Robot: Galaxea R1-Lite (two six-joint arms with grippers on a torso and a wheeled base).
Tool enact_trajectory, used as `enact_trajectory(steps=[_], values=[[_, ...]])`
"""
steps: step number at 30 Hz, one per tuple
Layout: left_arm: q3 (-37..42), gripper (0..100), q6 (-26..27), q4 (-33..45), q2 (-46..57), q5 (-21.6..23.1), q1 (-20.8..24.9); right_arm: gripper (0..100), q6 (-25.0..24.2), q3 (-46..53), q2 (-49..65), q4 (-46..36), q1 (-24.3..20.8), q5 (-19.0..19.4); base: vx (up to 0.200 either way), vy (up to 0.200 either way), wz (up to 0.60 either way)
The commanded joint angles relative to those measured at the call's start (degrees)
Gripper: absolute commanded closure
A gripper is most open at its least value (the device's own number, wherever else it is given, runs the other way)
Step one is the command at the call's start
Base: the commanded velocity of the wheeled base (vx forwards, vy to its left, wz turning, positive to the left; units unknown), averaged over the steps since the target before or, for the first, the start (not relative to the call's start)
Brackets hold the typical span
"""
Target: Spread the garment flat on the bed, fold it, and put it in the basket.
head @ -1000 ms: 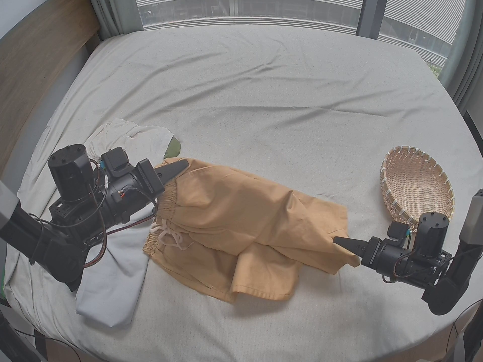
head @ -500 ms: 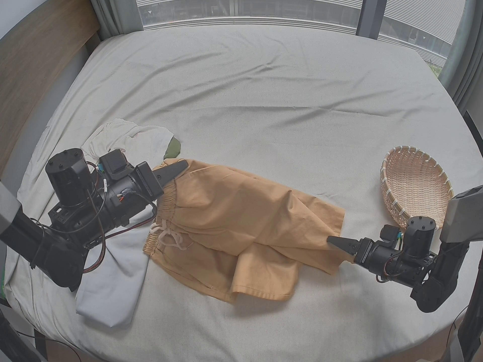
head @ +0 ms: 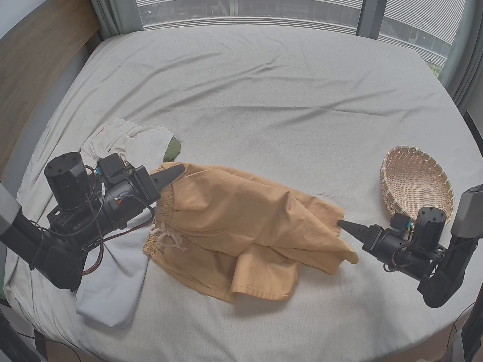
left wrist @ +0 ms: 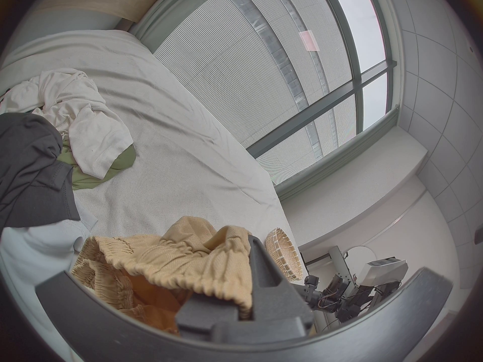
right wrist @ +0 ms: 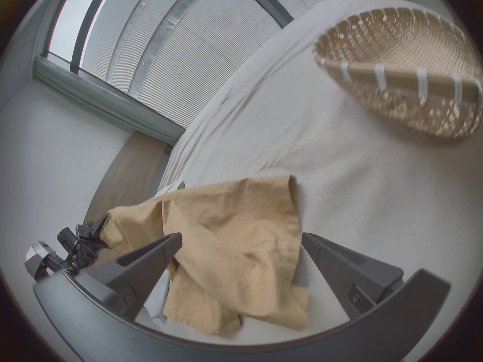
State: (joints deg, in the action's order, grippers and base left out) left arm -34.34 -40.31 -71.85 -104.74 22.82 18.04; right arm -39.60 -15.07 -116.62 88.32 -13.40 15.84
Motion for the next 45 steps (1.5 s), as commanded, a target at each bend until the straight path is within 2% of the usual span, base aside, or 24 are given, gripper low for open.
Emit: enact_trajectory(steps=[1, 10, 13, 18, 24, 33, 39, 42, 45], values=[[-0.2, 100, 0.0, -0.1, -0.2, -0.1, 0.2, 0, 0.1, 0.3, 2.8, 0.0, -0.3, 0.1, 0.000, 0.000, 0.00], [-0.6, 100, 0.0, -0.1, -0.4, -0.1, 0.2, 0, -0.2, 0.1, 0.2, -0.1, -10.8, 0.0, 0.000, 0.000, 0.00], [-0.6, 100, 0.0, -0.2, -0.3, -0.1, 0.2, 0, -0.4, 0.3, -3.9, 0.0, -12.4, 0.1, 0.000, 0.000, 0.00], [-0.5, 100, 0.0, -0.7, -0.4, 0.0, 0.1, 0, -2.9, 2.0, -4.1, 0.0, -15.0, 0.2, 0.000, 0.000, 0.00], [-0.5, 100, 0.0, -0.8, -0.4, -0.1, 0.2, 0, -3.0, 2.8, -4.7, 0.0, -17.9, 0.2, 0.000, 0.000, 0.00], [0.6, 100, 0.1, -0.8, -0.6, -0.1, 0.2, 0, -3.3, 2.6, -6.8, 0.1, -17.3, -0.1, 0.000, 0.000, 0.00], [0.7, 100, 0.1, -0.9, -0.4, -0.1, 0.2, 0, -2.2, 2.5, -1.9, 0.1, -12.4, -3.7, 0.000, 0.000, 0.00], [0.6, 100, 0.1, -0.9, -0.5, -0.1, 0.2, 0, 2.2, 2.6, -0.6, 0.0, -9.2, -4.9, 0.000, 0.000, 0.00], [0.6, 100, 0.1, -0.9, -0.5, -0.1, 0.2, 0, 3.5, 2.4, -1.2, 0.0, -7.2, -4.9, 0.000, 0.000, 0.00]])
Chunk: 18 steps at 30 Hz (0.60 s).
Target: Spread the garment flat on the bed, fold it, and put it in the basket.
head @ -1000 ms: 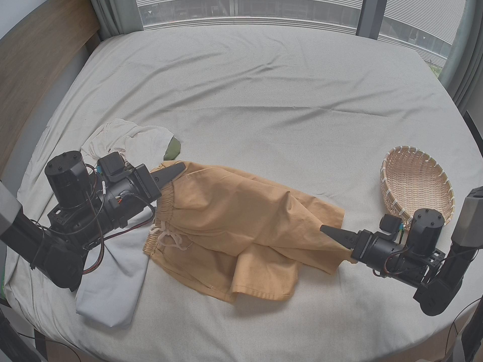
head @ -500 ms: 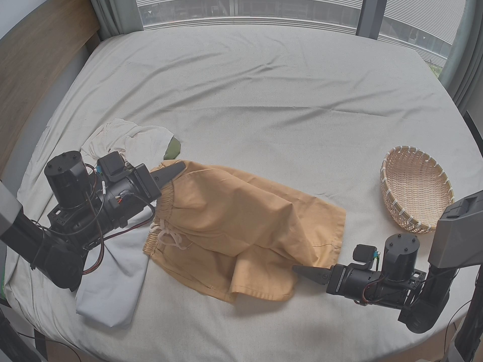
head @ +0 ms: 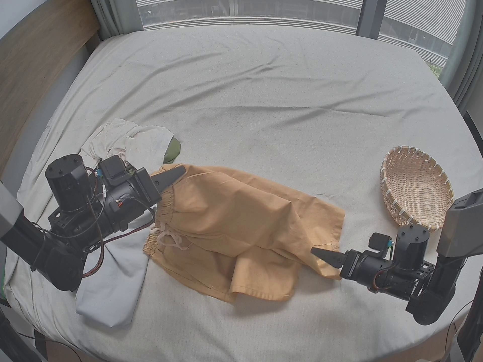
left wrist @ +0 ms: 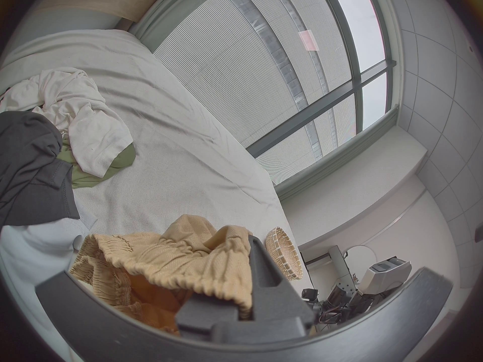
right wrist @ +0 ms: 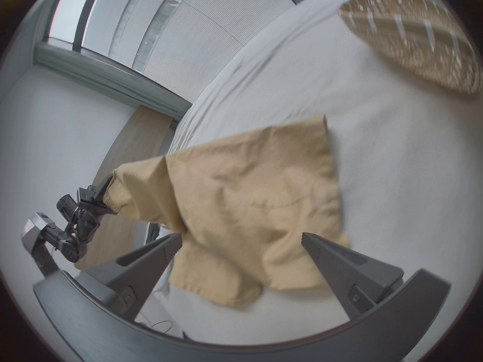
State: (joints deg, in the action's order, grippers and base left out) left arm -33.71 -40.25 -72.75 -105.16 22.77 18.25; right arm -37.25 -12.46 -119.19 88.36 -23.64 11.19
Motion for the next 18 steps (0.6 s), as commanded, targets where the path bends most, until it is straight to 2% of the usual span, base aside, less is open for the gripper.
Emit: enact_trajectory(steps=[1, 6, 18], values=[[0.0, 100, 0.0, 0.0, 0.0, 0.0, 0.0, 0, 1.2, -0.3, 0.6, 0.0, 3.6, -0.3, 0.000, 0.000, 0.00], [0.0, 100, 0.0, 0.0, 0.0, 0.0, 0.0, 0, 1.2, -2.4, -5.6, 0.1, 5.7, -0.3, 0.000, 0.000, 0.00], [0.0, 100, -0.1, -2.4, -0.8, 0.0, -0.1, 0, 0.7, -6.2, -10.6, 0.0, 5.0, -0.1, 0.000, 0.000, 0.00]])
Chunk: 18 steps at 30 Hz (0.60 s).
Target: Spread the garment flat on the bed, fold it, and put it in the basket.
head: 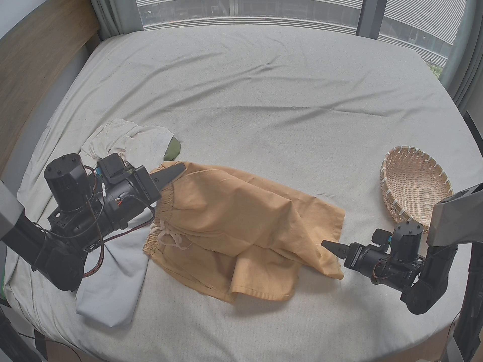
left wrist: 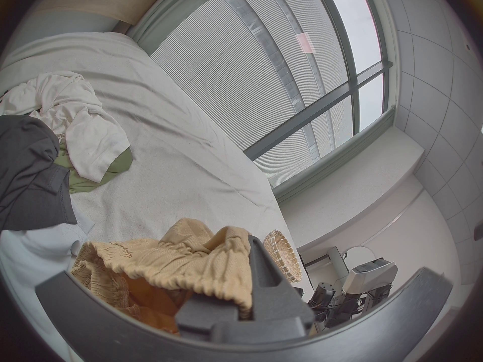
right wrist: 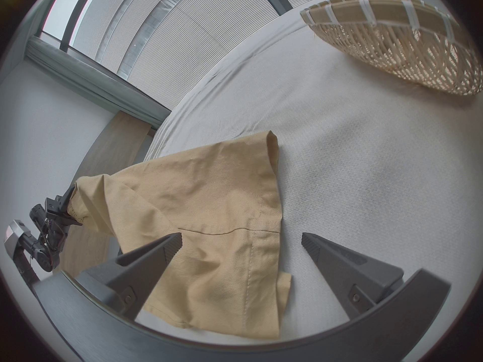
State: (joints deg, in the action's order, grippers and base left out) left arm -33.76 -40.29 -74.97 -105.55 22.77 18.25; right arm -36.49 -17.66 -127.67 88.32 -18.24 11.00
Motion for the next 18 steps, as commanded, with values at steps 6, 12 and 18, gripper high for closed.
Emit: enact_trajectory(steps=[6, 12, 18], values=[[0.1, 100, -0.1, -0.2, -0.2, 0.0, 0.0, 0, -2.6, -3.4, -1.3, 0.0, -1.5, 0.1, 0.000, 0.000, 0.00], [0.4, 100, -0.1, -0.3, -0.4, 0.0, 0.0, 0, -6.9, -1.9, 2.4, 0.0, -3.1, 0.2, 0.000, 0.000, 0.00], [0.4, 100, -0.1, -0.3, -0.4, 0.0, 0.0, 0, -7.1, 0.1, 6.4, 0.0, -3.4, 0.2, 0.000, 0.000, 0.00]])
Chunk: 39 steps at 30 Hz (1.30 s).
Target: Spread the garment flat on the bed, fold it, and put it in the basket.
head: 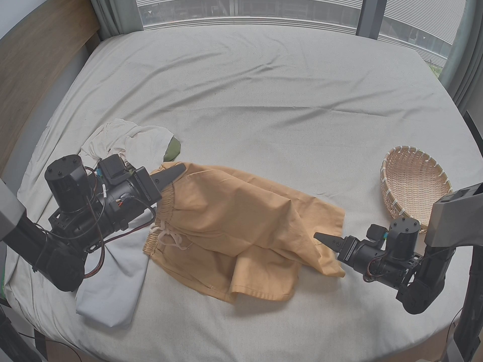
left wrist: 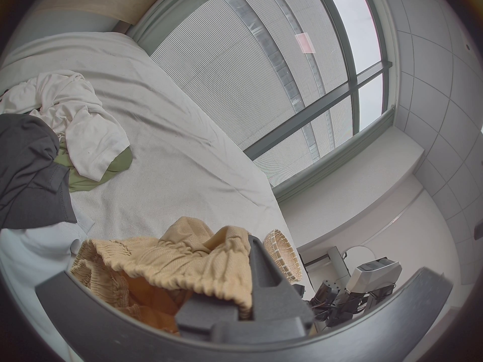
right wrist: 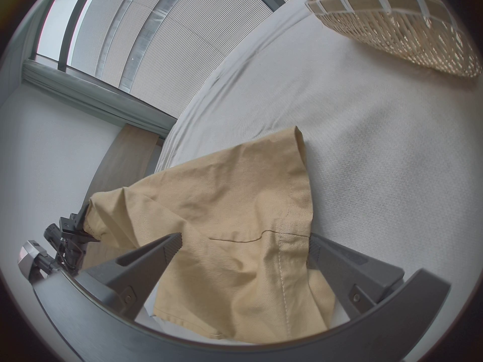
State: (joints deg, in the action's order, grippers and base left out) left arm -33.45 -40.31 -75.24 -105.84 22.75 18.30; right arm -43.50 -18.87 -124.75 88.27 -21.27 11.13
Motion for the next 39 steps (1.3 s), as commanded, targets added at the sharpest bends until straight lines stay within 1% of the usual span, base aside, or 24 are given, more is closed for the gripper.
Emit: enact_trajectory(steps=[1, 11, 15, 21, 24, 27, 30, 34, 35, 39], values=[[0.1, 100, 0.1, -0.1, -0.2, -0.1, 0.0, 0, -0.2, 2.2, 4.8, 0.1, -1.1, 0.0, 0.000, 0.000, 0.00], [0.4, 100, 0.1, -0.1, -0.2, -0.1, 0.1, 0, -0.4, 2.3, 5.2, 0.1, -1.1, 0.0, 0.000, 0.000, 0.00], [0.6, 100, 1.6, -0.1, -0.4, 0.0, 0.1, 0, -0.3, 1.8, 4.9, 0.1, -1.1, 0.1, 0.000, 0.000, 0.00], [0.6, 100, 1.8, -0.1, -0.2, 0.0, 0.1, 0, -0.2, -0.2, -0.1, 0.1, -0.7, 0.4, 0.000, 0.000, 0.00], [0.6, 100, 1.8, -0.1, -0.2, 0.0, 0.1, 0, -0.1, -1.3, -2.6, 0.1, 0.4, 0.5, 0.000, 0.000, 0.00], [0.5, 100, 1.8, -0.1, -0.2, -0.1, 0.1, 0, -0.1, -2.2, -3.6, 0.1, 1.1, 0.6, 0.000, 0.000, 0.00], [0.5, 100, 1.8, -0.1, -0.2, -0.1, 0.1, 0, -0.2, -3.4, -3.7, 0.1, 1.3, 1.7, 0.000, 0.000, 0.00], [0.5, 100, 1.8, -0.1, -0.2, -0.1, -0.1, 0, -0.3, -3.8, -3.7, 0.1, 1.1, 1.6, 0.000, 0.000, 0.00], [0.5, 100, 1.8, -0.1, -0.2, -0.1, -0.1, 100, -0.4, -3.8, -3.7, 0.1, 1.2, 1.6, 0.000, 0.000, 0.00], [0.5, 100, 1.8, -0.1, -0.2, -0.1, 0.0, 100, -0.4, -3.3, -3.4, 0.2, 1.8, 1.5, 0.000, 0.000, 0.00]])
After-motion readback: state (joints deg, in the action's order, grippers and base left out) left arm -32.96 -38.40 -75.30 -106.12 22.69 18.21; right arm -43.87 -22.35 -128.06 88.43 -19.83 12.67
